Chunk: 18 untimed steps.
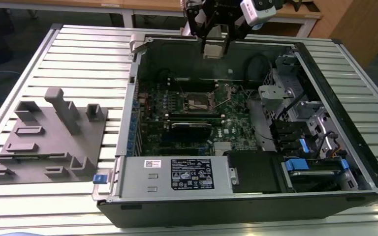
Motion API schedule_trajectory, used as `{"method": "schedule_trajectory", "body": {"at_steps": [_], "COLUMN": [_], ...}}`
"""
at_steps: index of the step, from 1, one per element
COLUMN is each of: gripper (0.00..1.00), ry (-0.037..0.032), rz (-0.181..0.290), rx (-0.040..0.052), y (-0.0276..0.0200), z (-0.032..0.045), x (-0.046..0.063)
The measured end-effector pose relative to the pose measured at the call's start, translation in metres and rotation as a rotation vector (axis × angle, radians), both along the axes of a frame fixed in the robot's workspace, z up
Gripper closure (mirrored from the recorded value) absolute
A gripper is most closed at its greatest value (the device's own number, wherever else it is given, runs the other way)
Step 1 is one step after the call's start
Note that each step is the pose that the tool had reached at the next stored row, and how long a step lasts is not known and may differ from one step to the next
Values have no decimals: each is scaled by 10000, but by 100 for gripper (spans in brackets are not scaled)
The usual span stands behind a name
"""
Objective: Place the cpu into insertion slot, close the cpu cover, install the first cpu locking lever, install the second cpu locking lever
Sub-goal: 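Place the cpu into insertion slot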
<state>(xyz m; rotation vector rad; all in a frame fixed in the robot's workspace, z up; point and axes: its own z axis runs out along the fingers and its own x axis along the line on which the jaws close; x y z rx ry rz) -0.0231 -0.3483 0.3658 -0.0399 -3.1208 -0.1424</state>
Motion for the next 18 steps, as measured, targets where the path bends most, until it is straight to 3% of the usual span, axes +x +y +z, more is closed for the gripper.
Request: {"method": "schedule_trajectory", "body": {"at_steps": [7, 18], "gripper": [46, 46], "ry": [0, -38], "rz": [0, 0], "rx": [1, 2], "y": [0, 0], "z": [-3, -107], "x": [0, -15]}}
